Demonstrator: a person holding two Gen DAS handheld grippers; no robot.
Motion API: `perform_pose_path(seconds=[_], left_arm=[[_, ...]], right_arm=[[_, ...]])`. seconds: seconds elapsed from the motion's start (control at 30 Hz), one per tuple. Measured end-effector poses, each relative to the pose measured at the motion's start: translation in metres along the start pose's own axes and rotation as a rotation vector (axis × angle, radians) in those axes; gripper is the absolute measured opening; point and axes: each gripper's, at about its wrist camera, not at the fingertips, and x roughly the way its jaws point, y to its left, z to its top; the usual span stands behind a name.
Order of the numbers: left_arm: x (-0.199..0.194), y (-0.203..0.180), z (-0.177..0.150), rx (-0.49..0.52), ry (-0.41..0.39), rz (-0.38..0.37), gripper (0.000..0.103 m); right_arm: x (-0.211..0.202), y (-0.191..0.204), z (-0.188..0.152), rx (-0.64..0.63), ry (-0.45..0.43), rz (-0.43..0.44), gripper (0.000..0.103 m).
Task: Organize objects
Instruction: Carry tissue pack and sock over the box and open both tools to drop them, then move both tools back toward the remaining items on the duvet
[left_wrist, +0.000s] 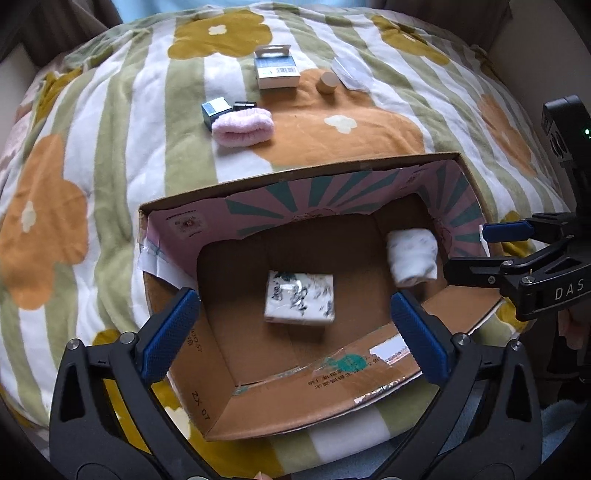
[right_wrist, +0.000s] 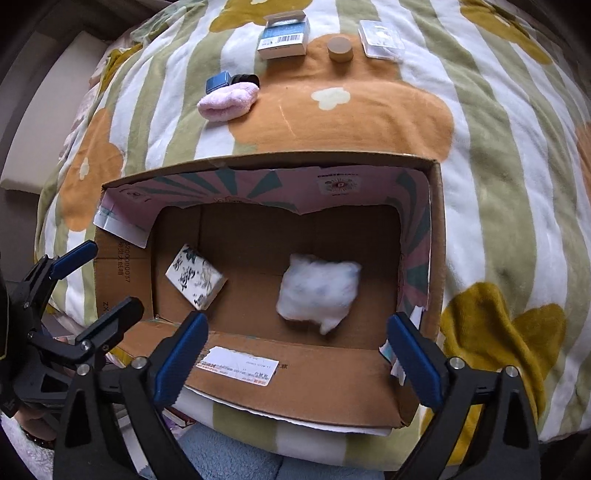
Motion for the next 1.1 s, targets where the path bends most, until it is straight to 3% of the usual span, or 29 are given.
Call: perform_pose_path(seconds=[0.43, 0.83, 1.1], left_arm=[[-0.027, 0.009, 0.001, -0.024, -0.026, 0.001, 0.103], [-0.05, 0.009, 0.023, 0.02, -0.07, 0.01, 0.103], [-0.066, 0.012, 0.049, 0.04, -0.104, 0.028, 0.103]], right_arm=[[-0.025, -0.004, -0.015, 0.021, -0.069, -0.037, 0.098], [-0.057, 0.007, 0.003, 0.015, -0.124, -0.022, 0.098], [-0.076, 0.015, 0.019, -0.021, -0.16, -0.056, 0.098]])
